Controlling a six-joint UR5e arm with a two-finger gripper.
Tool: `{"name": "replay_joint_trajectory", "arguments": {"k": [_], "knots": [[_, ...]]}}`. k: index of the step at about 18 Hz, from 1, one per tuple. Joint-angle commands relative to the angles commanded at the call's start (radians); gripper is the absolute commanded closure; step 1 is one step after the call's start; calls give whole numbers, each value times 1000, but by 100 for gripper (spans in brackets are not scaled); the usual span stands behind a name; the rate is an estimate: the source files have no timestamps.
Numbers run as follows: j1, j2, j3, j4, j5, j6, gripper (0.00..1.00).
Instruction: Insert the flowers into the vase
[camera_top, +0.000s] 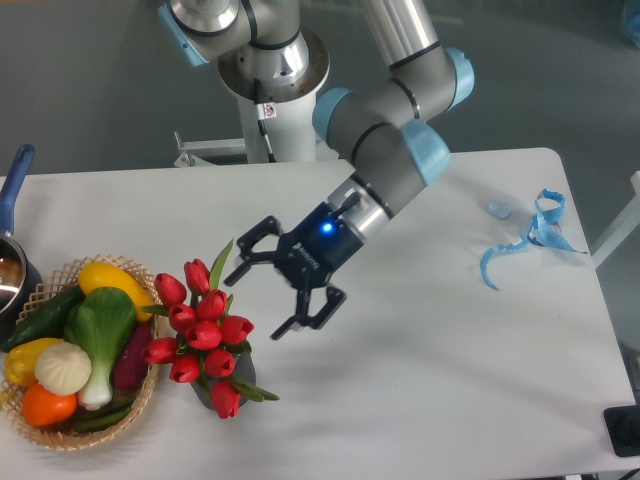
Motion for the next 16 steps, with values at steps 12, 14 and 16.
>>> {"name": "replay_joint_trajectory", "arguments": {"k": [12, 14, 16], "knots": [[40, 5, 81, -3, 610, -8, 0], [28, -11, 95, -5, 737, -9, 0], [25, -21, 94, -6, 851, -9, 0]]}}
